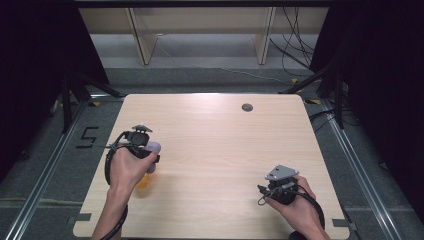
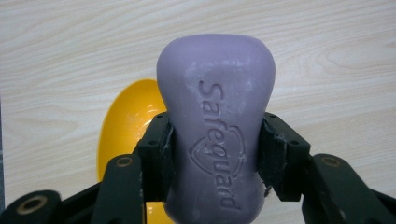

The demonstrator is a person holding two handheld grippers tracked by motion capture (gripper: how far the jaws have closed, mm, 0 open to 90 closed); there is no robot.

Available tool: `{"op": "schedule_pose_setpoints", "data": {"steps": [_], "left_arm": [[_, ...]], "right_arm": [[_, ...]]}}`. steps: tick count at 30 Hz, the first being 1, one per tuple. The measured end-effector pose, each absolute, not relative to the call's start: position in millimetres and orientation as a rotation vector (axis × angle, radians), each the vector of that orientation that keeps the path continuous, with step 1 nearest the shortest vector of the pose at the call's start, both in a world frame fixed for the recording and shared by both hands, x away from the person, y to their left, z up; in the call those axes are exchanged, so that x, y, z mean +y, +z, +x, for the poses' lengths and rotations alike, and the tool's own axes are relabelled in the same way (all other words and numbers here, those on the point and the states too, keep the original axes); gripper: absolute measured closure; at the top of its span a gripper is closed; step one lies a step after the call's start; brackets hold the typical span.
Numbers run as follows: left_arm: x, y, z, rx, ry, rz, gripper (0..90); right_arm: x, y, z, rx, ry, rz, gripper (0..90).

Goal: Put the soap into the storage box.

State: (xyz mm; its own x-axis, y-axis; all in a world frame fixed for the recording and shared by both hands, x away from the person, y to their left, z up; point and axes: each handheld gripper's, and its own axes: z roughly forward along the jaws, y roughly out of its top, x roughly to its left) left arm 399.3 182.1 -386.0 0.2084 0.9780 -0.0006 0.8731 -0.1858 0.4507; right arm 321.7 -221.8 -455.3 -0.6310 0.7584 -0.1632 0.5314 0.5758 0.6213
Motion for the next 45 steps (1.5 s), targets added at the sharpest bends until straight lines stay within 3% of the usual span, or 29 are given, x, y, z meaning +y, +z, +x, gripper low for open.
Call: {"op": "schedule_pose_setpoints", "data": {"steps": [45], "left_arm": [[205.6,-402.1,420.3,1.792,0.405,2.179,49.3]], "right_arm": [[-222.3,-455.0,321.9,2.387,0.741,1.029,47.8]]}}
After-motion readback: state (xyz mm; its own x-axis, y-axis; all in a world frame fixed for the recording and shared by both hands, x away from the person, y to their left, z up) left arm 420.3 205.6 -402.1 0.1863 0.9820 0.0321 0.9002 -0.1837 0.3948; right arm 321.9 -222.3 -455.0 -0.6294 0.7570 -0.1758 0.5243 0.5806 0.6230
